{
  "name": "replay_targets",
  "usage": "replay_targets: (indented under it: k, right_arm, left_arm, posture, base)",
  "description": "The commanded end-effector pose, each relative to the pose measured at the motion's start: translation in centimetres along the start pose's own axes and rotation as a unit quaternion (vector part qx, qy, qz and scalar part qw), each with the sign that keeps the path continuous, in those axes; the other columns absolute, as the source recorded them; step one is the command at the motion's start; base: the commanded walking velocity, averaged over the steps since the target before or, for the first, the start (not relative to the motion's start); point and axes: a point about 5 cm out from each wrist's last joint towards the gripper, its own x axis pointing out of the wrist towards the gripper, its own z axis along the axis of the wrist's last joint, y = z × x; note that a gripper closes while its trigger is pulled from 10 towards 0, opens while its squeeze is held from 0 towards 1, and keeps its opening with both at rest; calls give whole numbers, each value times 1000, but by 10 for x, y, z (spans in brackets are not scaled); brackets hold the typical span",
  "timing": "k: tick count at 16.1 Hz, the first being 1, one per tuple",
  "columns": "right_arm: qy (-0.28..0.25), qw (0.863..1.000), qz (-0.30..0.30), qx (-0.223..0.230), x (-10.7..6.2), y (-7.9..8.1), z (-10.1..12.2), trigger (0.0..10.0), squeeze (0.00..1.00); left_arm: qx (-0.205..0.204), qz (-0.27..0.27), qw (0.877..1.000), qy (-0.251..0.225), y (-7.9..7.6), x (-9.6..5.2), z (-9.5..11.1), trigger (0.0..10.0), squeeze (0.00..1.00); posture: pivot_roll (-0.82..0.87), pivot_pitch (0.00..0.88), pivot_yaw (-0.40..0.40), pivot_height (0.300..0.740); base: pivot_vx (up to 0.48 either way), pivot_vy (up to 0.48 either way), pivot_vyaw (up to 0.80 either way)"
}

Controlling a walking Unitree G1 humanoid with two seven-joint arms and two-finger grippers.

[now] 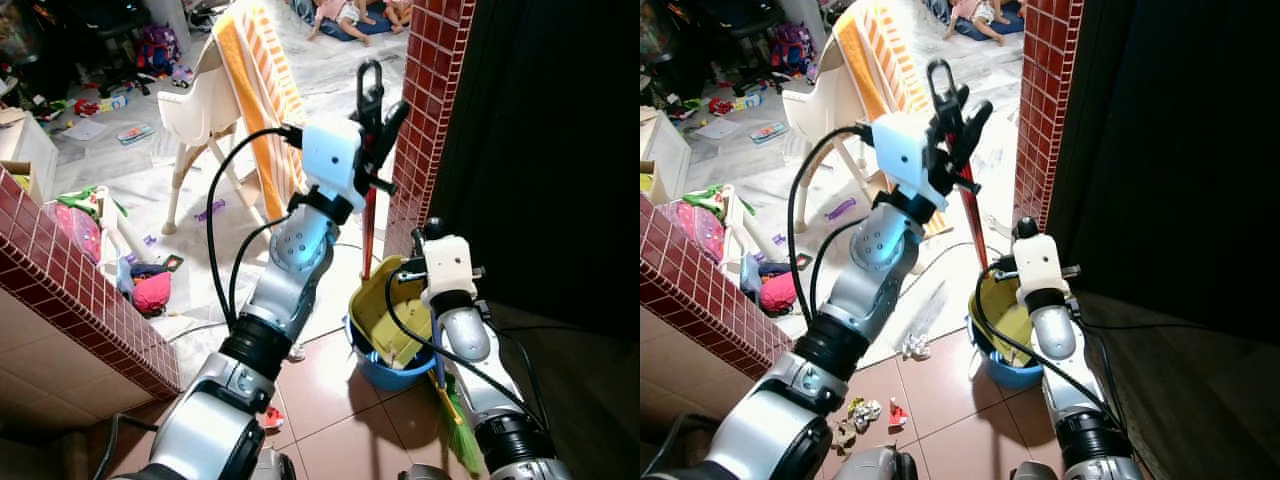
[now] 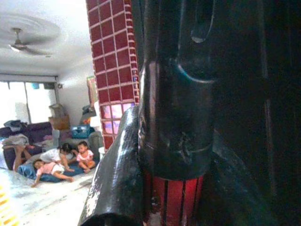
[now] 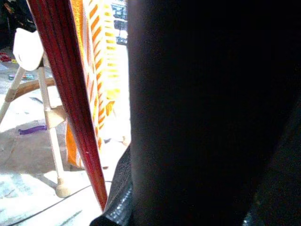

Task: Sweep floor

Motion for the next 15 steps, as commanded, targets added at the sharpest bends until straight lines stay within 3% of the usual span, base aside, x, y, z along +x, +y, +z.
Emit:
replay_targets:
  k: [1,7,11,15]
  right_arm:
    - [-28,1000,4,4,5,4,11,10000,0]
    - [-33,999,10,0,8,6,14,10000,0]
    - [-32,999,14,-1,8,8,13,10000,0]
    - [-32,999,16,-3,10,7,13,10000,0]
  left_arm:
    - [-13,-4,992,-122,-16,35,55,10000,0]
    - [65,42,978,-195,15,51,97,10000,0]
    - [106,54,971,-207,24,48,102,10000,0]
    - [95,53,976,-187,21,42,94,10000,0]
  posture:
    - [-159,0,118,740]
    - [-149,0,106,740]
    - [-144,0,98,740]
    - [-144,0,89,740]
  base:
    - [0,0,0]
    - [0,0,0]
    - [0,0,0]
    - [0,0,0]
